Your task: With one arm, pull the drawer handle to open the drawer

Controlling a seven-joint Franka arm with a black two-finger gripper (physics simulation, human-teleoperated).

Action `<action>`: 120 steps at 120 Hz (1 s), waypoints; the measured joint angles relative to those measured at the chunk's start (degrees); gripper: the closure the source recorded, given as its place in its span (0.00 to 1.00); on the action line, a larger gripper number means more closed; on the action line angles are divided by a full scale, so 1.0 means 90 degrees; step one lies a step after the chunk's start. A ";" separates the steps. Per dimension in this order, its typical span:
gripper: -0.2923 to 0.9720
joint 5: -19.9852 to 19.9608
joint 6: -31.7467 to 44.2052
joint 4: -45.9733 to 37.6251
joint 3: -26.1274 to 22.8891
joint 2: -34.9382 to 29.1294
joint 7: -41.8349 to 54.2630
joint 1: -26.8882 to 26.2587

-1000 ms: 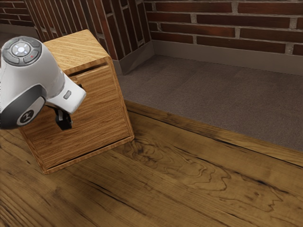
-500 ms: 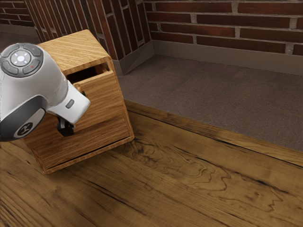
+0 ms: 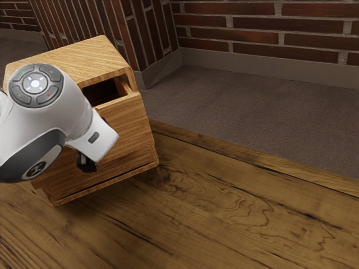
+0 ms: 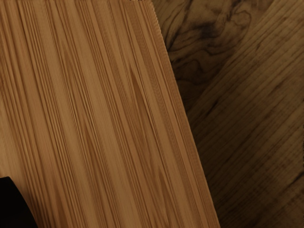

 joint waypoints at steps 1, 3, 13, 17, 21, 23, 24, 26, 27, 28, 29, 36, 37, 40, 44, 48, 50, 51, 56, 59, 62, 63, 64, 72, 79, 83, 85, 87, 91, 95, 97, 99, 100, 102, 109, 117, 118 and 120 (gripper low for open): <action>0.31 -0.0003 -0.0002 0.0001 0.0000 0.0000 0.0000 -0.0004; 0.33 -0.0005 -0.0006 0.0001 0.0000 -0.0001 0.0001 -0.0011; 0.41 -0.0007 -0.0023 -0.0002 0.0001 -0.0010 -0.0011 -0.0047; 0.41 -0.0012 -0.0028 -0.0003 0.0003 -0.0011 -0.0022 -0.0054; 0.41 -0.0004 -0.0037 -0.0002 0.0012 -0.0028 -0.0029 -0.0062; 0.42 0.0008 -0.0048 -0.0002 0.0018 -0.0040 -0.0031 -0.0061; 0.42 0.0017 -0.0054 -0.0001 0.0020 -0.0046 -0.0031 -0.0065; 0.44 0.0031 -0.0073 0.0002 0.0023 -0.0061 -0.0030 -0.0075; 0.45 0.0033 -0.0086 0.0002 0.0025 -0.0078 -0.0030 -0.0080; 0.47 0.0036 -0.0099 0.0002 0.0027 -0.0094 -0.0029 -0.0083; 0.48 0.0039 -0.0113 0.0003 0.0029 -0.0110 -0.0029 -0.0085; 0.51 0.0053 -0.0217 0.0005 0.0036 -0.0210 -0.0026 -0.0095; 0.52 0.0052 -0.0231 0.0005 0.0035 -0.0221 -0.0025 -0.0094; 0.51 0.0048 -0.0271 0.0003 0.0033 -0.0245 -0.0021 -0.0092; 0.49 0.0043 -0.0316 -0.0001 0.0031 -0.0264 -0.0017 -0.0089; 0.46 0.0039 -0.0358 -0.0017 0.0030 -0.0275 -0.0014 -0.0087; 0.45 0.0039 -0.0378 -0.0027 0.0030 -0.0278 -0.0014 -0.0086; 0.44 0.0039 -0.0387 -0.0031 0.0030 -0.0279 -0.0013 -0.0086; 0.42 0.0041 -0.0427 -0.0045 0.0029 -0.0284 -0.0012 -0.0085; 0.41 0.0042 -0.0451 -0.0056 0.0029 -0.0285 -0.0011 -0.0085; 0.39 0.0044 -0.0472 -0.0067 0.0029 -0.0286 -0.0011 -0.0085; 0.39 0.0044 -0.0479 -0.0070 0.0029 -0.0286 -0.0011 -0.0085; 0.39 0.0044 -0.0485 -0.0072 0.0029 -0.0286 -0.0011 -0.0085; 0.37 0.0047 -0.0526 -0.0089 0.0029 -0.0288 -0.0010 -0.0085; 0.38 0.0048 -0.0553 -0.0093 0.0029 -0.0301 -0.0010 -0.0086; 0.41 0.0047 -0.0566 -0.0094 0.0028 -0.0340 -0.0009 -0.0087; 0.42 0.0046 -0.0572 -0.0095 0.0027 -0.0368 -0.0008 -0.0087; 0.43 0.0044 -0.0577 -0.0097 0.0026 -0.0399 -0.0007 -0.0087; 0.44 0.0041 -0.0588 -0.0106 0.0023 -0.0452 -0.0005 -0.0087; 0.43 0.0033 -0.0599 -0.0135 0.0020 -0.0510 -0.0001 -0.0087; 0.42 0.0024 -0.0603 -0.0154 0.0018 -0.0538 0.0000 -0.0086; 0.42 0.0013 -0.0607 -0.0174 0.0017 -0.0568 0.0001 -0.0085; 0.41 0.0007 -0.0609 -0.0183 0.0016 -0.0581 0.0002 -0.0085; 0.40 -0.0002 -0.0612 -0.0197 0.0014 -0.0604 0.0003 -0.0086; 0.35 -0.0117 -0.0619 -0.0237 0.0002 -0.0641 0.0003 -0.0085; 0.33 -0.0334 -0.0601 -0.0254 -0.0130 -0.0657 0.0000 -0.0087; 0.32 -0.0357 -0.0598 -0.0255 -0.0156 -0.0659 0.0000 -0.0086; 0.30 -0.0398 -0.0593 -0.0255 -0.0206 -0.0662 -0.0002 -0.0087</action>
